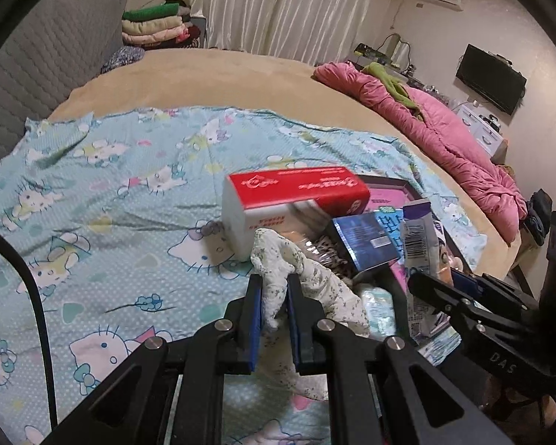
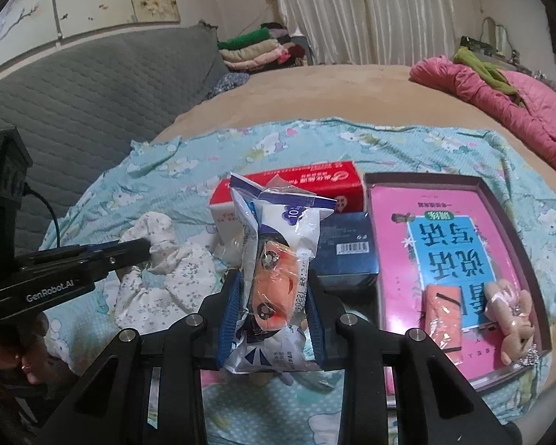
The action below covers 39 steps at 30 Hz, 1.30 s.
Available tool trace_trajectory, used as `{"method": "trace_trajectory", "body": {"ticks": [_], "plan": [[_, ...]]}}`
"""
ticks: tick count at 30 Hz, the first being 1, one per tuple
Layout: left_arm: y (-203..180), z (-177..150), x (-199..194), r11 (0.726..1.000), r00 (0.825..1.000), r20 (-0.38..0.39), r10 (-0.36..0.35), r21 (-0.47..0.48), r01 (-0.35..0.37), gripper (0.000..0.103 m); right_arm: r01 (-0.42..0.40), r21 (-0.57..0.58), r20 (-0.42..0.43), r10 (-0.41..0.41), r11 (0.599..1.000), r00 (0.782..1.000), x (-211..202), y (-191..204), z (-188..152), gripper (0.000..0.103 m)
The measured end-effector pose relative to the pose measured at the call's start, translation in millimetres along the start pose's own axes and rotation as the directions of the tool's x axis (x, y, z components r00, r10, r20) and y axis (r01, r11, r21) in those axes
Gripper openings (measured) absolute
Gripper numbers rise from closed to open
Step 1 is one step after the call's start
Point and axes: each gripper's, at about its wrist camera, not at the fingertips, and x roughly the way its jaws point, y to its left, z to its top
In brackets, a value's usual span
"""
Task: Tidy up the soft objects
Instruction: 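Lift and carry the scrunchie and snack bag with both grippers over the tray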
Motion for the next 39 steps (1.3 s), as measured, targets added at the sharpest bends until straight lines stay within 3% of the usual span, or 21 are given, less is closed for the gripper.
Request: {"method": "trace_trajectory", "body": {"ticks": [21, 39], "plan": [[-94.2, 19.6, -26.0, 0.994, 0.999, 0.032, -0.008, 0.111, 0.004, 0.013, 0.035, 0.086, 0.147, -0.048, 0.996, 0.988, -68.9, -54.8, 11.7, 0.034], [-168.2, 39.1, -20.4, 0.975, 0.997, 0.047, -0.064, 0.216, 0.053, 0.013, 0.137, 0.191, 0.232, -0.181, 0.972, 0.956, -128.9, -136.4, 18.8, 0.034]]}}
